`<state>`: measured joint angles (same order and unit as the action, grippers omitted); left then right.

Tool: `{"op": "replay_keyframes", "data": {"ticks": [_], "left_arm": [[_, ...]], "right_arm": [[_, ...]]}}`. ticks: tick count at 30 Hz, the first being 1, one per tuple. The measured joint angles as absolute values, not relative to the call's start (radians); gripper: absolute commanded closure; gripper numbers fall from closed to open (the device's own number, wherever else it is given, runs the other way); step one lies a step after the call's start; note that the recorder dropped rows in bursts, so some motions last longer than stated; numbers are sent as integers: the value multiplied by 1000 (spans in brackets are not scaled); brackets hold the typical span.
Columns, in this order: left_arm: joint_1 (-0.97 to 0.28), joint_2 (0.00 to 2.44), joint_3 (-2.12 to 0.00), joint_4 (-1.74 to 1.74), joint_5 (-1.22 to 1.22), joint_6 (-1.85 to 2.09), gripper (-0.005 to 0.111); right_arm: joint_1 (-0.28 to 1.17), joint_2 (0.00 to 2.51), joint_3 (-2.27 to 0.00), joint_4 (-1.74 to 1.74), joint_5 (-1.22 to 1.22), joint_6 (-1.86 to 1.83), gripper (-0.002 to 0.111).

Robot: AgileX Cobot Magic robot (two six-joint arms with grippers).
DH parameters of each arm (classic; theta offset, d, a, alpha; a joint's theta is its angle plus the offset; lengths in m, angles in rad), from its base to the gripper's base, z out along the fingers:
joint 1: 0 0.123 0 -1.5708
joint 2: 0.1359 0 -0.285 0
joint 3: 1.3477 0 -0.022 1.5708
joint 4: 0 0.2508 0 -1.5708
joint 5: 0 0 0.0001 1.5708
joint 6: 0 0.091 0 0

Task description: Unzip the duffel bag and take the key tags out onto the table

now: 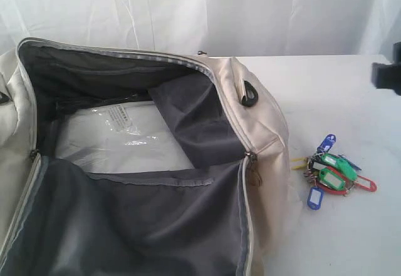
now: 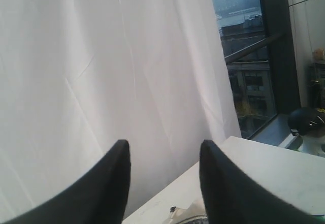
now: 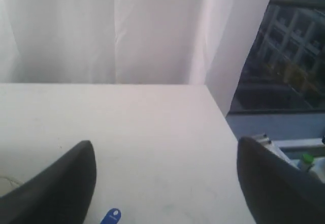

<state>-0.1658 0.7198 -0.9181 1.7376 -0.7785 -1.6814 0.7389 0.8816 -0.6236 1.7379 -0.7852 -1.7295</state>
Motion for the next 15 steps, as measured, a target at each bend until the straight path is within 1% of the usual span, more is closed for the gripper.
{"op": "replay_keyframes", "data": {"ticks": [1,4,7,11,15], "left_arm": [[-166,720,-918,1738,-760,-1681,66],[-166,720,-918,1739,-700,-1681,84],[-166,720,-917,1739,-640,-1681,107],[-166,720,-917,1739,-561,-1677,107],[-166,720,-917,1739,-462,-1677,107]], "right_arm": [[739,832,-614,1738,-780,-1752,37],[739,688,-577,1743,-763,-1822,37],[739,563,-531,1745,-763,-1902,39],[739,438,-447,1745,-774,-1982,47],[739,344,-361,1750,-776,-1954,61]]}}
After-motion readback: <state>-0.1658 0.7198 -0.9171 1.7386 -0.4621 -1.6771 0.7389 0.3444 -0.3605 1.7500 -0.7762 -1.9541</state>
